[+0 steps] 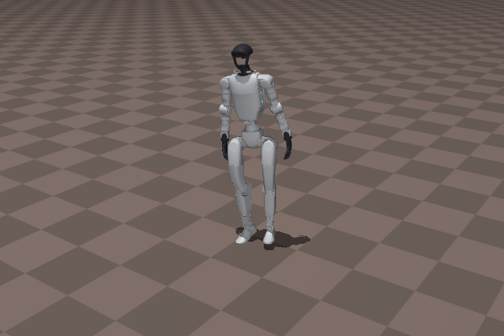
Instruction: In place motions
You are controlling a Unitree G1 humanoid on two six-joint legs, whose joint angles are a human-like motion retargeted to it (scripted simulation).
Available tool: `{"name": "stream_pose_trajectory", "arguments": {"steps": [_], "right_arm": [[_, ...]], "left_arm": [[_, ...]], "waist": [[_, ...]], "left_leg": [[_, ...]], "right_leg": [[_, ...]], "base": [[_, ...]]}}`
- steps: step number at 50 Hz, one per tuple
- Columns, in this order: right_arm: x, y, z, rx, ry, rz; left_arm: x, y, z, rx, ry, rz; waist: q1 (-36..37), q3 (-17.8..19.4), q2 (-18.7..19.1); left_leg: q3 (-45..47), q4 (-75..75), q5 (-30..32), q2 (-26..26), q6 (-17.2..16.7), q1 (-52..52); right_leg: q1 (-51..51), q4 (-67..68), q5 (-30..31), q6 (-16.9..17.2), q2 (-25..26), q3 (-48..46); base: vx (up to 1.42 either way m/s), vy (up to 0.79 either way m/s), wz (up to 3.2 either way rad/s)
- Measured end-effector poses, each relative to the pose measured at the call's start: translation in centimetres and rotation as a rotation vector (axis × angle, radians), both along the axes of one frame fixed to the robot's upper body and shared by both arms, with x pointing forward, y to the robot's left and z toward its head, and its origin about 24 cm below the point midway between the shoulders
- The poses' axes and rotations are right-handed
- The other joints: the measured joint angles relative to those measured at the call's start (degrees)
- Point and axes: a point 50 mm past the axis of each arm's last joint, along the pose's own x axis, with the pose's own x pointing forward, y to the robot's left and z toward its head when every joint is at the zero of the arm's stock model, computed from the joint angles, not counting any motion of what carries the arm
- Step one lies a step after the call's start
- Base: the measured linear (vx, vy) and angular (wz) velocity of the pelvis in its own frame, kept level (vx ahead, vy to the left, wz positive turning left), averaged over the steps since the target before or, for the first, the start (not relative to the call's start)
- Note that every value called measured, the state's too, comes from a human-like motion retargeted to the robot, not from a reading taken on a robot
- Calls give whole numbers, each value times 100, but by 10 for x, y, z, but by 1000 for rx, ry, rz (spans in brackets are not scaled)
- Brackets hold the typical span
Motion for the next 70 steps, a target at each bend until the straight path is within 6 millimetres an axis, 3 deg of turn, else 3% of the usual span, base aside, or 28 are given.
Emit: {"name": "stream_pose_trajectory", "arguments": {"steps": [3, 7, 14, 20, 29, 35, 37, 40, 45, 52, 60, 65, 67, 70], "right_arm": [[1, 2, 0, 27, -11, -14], [-1, 4, -1, 31, 24, 51], [20, 12, -1, 64, -45, 139], [23, 14, -2, 75, -54, 128], [9, 9, -1, 58, -15, 121], [-14, 3, 0, 38, 43, 65], [-17, 2, 0, 39, 45, 47], [-11, 3, -1, 50, 17, 41], [4, 3, 0, 60, -46, 59], [1, -4, 1, 39, -42, 33], [-28, -5, 2, 16, 56, -19], [-44, -4, 3, 9, 118, -27], [-51, -3, 4, 8, 130, -24], [-45, -2, 3, 18, 122, -12]], "left_arm": [[16, 8, -1, 18, -40, -27], [19, 9, -1, 32, -64, -2], [1, -8, -1, -22, -12, 79], [-21, -20, 1, -78, 61, 56], [-42, -27, 6, -92, 110, 75], [-47, -21, 8, -72, 124, 71], [-44, -18, 8, -61, 122, 74], [-38, -15, 6, -39, 117, 84], [-25, -6, 4, -25, 112, 39], [12, 5, -1, -9, -4, -41], [43, 4, -4, -5, -91, -32], [42, 3, -5, -4, -105, -35], [32, 0, -4, -4, -85, -31], [19, -1, -3, -9, -46, -11]], "waist": [[172, 124, -80], [542, 12, -120], [558, 31, -158], [588, 5, -198], [609, 16, -247], [610, -95, -221], [639, -123, -150], [629, -2, 34], [6, 325, -133], [-610, 923, -401], [-1118, 1200, -191], [-1059, 1167, -198], [-1005, 1110, -207], [-661, 988, -256]], "left_leg": [[6, 108, -21, -26, 19, -2], [197, 154, -53, -27, 89, -43], [294, 6, -2, -87, 195, 30], [375, -38, -4, -157, 301, 109], [393, -39, -20, -339, 508, 326], [176, 57, -37, -437, 608, 368], [139, 108, -40, -364, 602, 327], [161, 155, -29, -117, 621, 356], [-127, 188, 106, -274, 714, 469], [-503, 166, 261, -431, 785, 840], [-1011, 225, 461, -82, 708, 766], [-1077, 251, 489, -66, 684, 742], [-1084, 217, 506, -75, 687, 774], [-822, 210, 466, -116, 696, 739]], "right_leg": [[81, -63, 82, 47, -62, 5], [-14, -95, 184, 104, -78, 204], [-70, -76, 260, 209, -122, 306], [-69, -53, 313, 295, -185, 365], [111, 56, 282, 395, -314, 387], [161, 445, 170, 418, -449, 264], [32, 848, 227, 329, -442, 220], [-378, 1758, 119, -140, -143, 439], [-1157, 1847, 2, 243, 198, 957], [-2393, 487, -404, 157, 235, 747], [-3438, 351, -446, -169, 144, 882], [-3218, 438, -384, -223, 27, 1082], [-2913, 495, -355, -239, -53, 990], [-2512, 753, -312, -293, -96, 880]], "base": [[1, 4, -1], [9, 11, -41], [5, 11, -16], [8, 13, -15], [10, 14, -4], [14, 19, 25], [8, 15, 5], [-1, 9, -5], [-7, 6, 56], [-6, 3, 53], [-7, 3, 58], [0, 1, 11], [5, -4, -15], [4, -7, -74]]}}
